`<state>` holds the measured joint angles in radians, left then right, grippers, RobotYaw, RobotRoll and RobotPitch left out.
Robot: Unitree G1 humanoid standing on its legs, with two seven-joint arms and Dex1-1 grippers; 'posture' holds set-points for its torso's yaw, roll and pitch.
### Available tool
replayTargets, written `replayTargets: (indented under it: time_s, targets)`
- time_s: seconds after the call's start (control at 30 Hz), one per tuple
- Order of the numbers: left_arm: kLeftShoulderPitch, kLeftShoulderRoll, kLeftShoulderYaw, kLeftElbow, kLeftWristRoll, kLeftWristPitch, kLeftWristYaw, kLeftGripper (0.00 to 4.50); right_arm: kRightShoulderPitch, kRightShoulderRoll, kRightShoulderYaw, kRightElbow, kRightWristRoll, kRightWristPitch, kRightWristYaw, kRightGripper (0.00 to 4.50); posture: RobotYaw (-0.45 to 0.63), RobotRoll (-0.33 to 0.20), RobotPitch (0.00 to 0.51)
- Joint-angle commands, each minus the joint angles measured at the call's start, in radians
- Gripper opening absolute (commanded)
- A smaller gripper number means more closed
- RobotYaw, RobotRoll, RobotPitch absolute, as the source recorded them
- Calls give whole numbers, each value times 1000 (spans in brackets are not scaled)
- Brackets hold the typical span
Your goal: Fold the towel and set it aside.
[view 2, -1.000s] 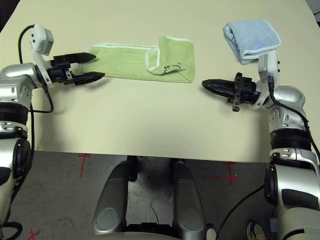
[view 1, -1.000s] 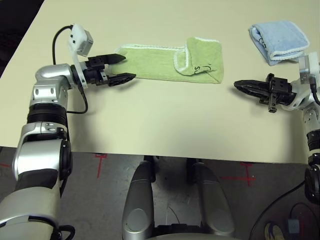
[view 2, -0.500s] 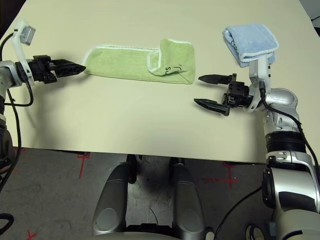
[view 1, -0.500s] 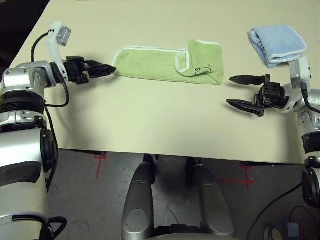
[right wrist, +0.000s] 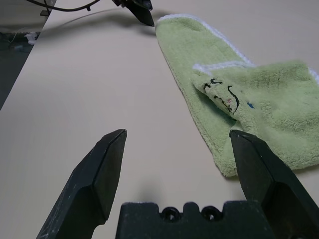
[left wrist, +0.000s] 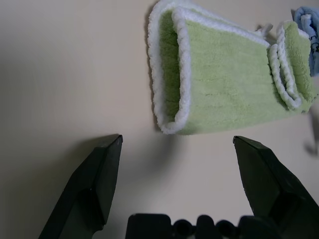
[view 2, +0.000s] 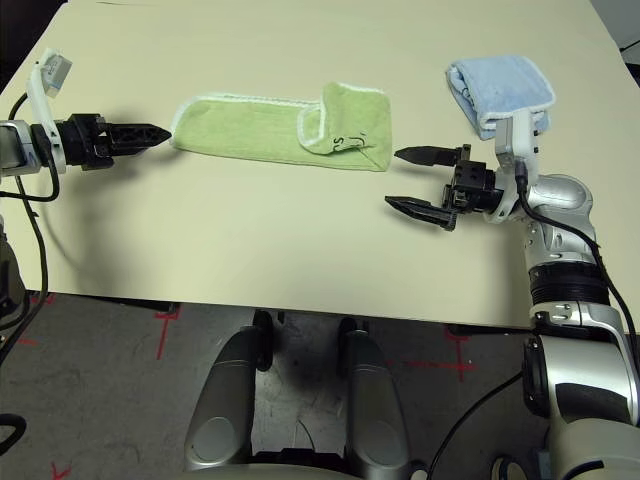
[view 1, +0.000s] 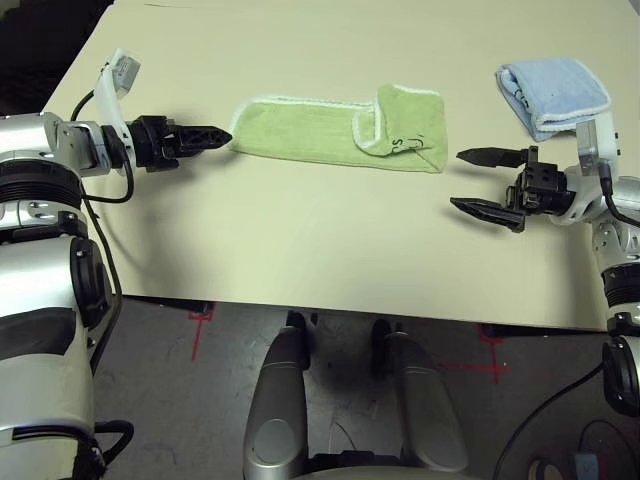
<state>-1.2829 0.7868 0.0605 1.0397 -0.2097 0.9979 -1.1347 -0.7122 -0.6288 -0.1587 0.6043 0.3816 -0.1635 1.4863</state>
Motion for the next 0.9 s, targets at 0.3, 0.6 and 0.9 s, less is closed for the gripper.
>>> replayTargets:
  time_s: [0.3,0.6,0.9]
  targets:
    - [17,-81,41,9,-45,24,34,4500,-1,-8,21,-7,-13,-8,-8,4470,98,0,280]
    - [4,-130,108,31,-65,-1,138,4500,6,-11,27,-24,-11,0,-18,4470,91,0,284]
    - [6,-143,130,52,-55,-54,226,3122,12,-11,31,-35,-9,4,-32,4500,90,0,286]
